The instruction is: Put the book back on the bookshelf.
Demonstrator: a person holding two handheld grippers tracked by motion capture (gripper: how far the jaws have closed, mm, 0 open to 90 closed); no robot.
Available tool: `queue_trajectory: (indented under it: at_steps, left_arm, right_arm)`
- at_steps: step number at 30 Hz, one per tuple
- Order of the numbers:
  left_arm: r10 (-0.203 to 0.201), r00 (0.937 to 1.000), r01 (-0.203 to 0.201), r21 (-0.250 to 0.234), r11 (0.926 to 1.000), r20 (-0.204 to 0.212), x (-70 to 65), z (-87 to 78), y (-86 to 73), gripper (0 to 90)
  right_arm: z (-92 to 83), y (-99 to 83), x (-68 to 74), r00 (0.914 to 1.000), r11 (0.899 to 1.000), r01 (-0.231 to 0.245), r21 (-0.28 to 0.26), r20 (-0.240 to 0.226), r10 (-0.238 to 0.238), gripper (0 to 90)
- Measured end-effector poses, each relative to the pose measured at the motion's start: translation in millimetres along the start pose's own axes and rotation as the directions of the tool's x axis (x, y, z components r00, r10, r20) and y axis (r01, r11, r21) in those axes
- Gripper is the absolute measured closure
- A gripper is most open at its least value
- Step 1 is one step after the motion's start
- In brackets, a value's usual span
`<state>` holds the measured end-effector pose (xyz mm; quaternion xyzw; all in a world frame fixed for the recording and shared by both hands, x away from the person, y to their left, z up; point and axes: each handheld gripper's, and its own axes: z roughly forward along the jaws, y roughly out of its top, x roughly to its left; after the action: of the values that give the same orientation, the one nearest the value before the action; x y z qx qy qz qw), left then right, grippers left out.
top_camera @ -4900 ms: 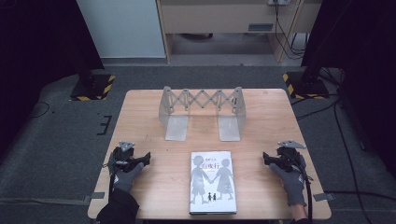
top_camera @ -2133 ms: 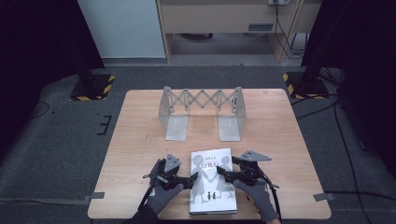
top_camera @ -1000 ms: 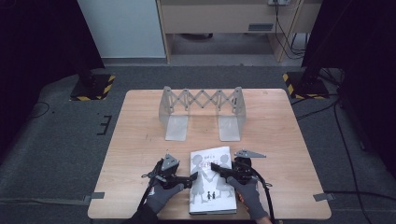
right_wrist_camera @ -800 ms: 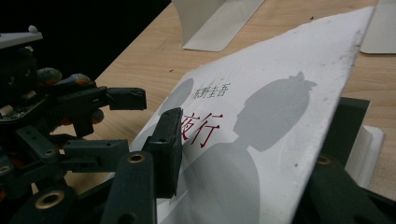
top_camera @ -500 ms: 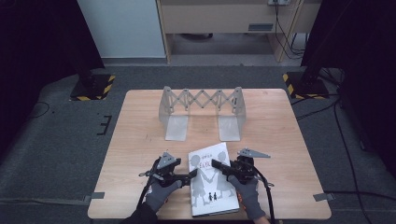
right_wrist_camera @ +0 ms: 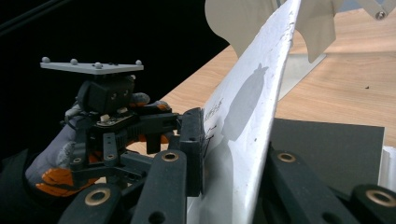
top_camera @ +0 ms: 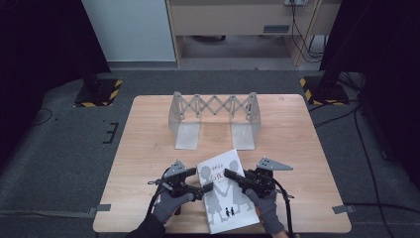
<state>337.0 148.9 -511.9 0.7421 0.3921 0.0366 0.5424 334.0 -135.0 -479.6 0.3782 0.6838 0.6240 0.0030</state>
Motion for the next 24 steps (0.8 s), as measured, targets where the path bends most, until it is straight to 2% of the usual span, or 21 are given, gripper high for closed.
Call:
queue_trajectory:
  at_steps: [3, 6, 8, 9, 10, 11, 14, 15, 17, 18, 19, 20, 21, 22, 23, 24]
  left_arm:
    - [-0.023, 0.9994, 0.024, -0.016, 0.9996, 0.026, 0.8, 0.9, -1.9, 0.0]
    - [-0.079, 0.9941, 0.081, -0.016, 0.9966, 0.074, 4.6, 1.8, -4.7, 0.0]
    - [-0.111, 0.985, 0.113, -0.012, 0.9935, 0.132, 8.0, 3.6, -6.6, 0.0]
    - [-0.142, 0.9677, 0.143, 0.008, 0.9897, 0.209, 8.5, 6.5, -7.4, 0.0]
    - [-0.142, 0.9677, 0.143, 0.008, 0.9897, 0.209, 8.5, 6.5, -7.4, 0.0]
    - [-0.153, 0.9616, 0.153, 0.018, 0.988, 0.228, 8.7, 7.2, -7.8, 0.0]
    - [-0.168, 0.9628, 0.162, 0.045, 0.9858, 0.212, 9.8, 7.7, -6.6, 0.2]
    - [-0.191, 0.9593, 0.182, 0.065, 0.9812, 0.208, 12.8, 6.8, -6.2, 2.4]
    - [-0.224, 0.9506, 0.214, 0.067, 0.9745, 0.215, 17.4, 3.5, -6.4, 10.6]
    - [-0.224, 0.9506, 0.214, 0.067, 0.9745, 0.215, 17.4, 3.5, -6.4, 13.5]
    - [-0.225, 0.9506, 0.217, 0.06, 0.9742, 0.214, 18.3, 1.3, -6.0, 16.1]
    - [-0.225, 0.9506, 0.217, 0.06, 0.9742, 0.214, 18.3, 1.3, -6.0, 18.7]
    - [-0.228, 0.9502, 0.22, 0.058, 0.9737, 0.213, 18.5, 0.0, -5.4, 18.7]
    - [-0.24, 0.9454, 0.234, 0.05, 0.9709, 0.221, 18.7, -1.4, -4.8, 21.5]
    - [-0.237, 0.9452, 0.234, 0.039, 0.9714, 0.225, 18.3, -2.6, -4.0, 24.5]
    - [-0.225, 0.9491, 0.223, 0.033, 0.9743, 0.221, 16.2, -3.5, -2.7, 26.3]
  right_arm:
    - [-1.5, 0.8, 0.2, 1.0, 1.0, 0.004, -0.005, -0.007, -0.004, 76.0]
    - [-5.6, 1.6, -1.8, 0.999, 1.0, -0.014, -0.019, -0.042, 0.013, 77.9]
    - [-6.1, 2.1, -1.9, 0.9986, 1.0, -0.016, -0.02, -0.051, 0.015, 78.2]
    - [-6.3, 3.1, -1.1, 0.9963, 1.0, -0.014, -0.014, -0.084, 0.013, 79.4]
    - [-6.0, 3.8, 0.0, 0.9952, 1.0, -0.008, -0.009, -0.098, 0.007, 79.4]
    - [-5.4, 4.3, 0.7, 0.9946, 1.0, 0.0, -0.004, -0.103, 0.0, 79.1]
    - [-3.0, 5.1, -1.8, 0.9964, 1.0, -0.007, 0.022, -0.084, 0.009, 75.9]
    - [-2.0, 5.3, -2.3, 0.9984, 0.999, 0.009, 0.037, -0.057, -0.006, 73.1]
    - [0.7, 3.8, -3.3, 0.9982, 0.996, 0.06, 0.072, -0.001, -0.06, 65.3]
    - [0.7, 3.8, -3.3, 0.9982, 0.996, 0.06, 0.072, -0.001, -0.06, 65.3]
    - [2.4, 0.1, -4.3, 0.9952, 0.993, 0.089, 0.082, 0.033, -0.092, 57.7]
    - [4.0, -1.0, -5.5, 0.9938, 0.991, 0.092, 0.096, 0.053, -0.098, 52.6]
    - [4.0, -1.0, -5.5, 0.9938, 0.991, 0.092, 0.096, 0.053, -0.098, 52.6]
    - [4.2, -2.2, -7.8, 0.9916, 0.989, 0.11, 0.096, 0.057, -0.116, 50.3]
    - [3.0, -2.4, -10.3, 0.9933, 0.99, 0.099, 0.099, 0.05, -0.104, 48.4]
    - [2.3, -2.1, -12.5, 0.9944, 0.991, 0.088, 0.103, 0.05, -0.094, 45.3]
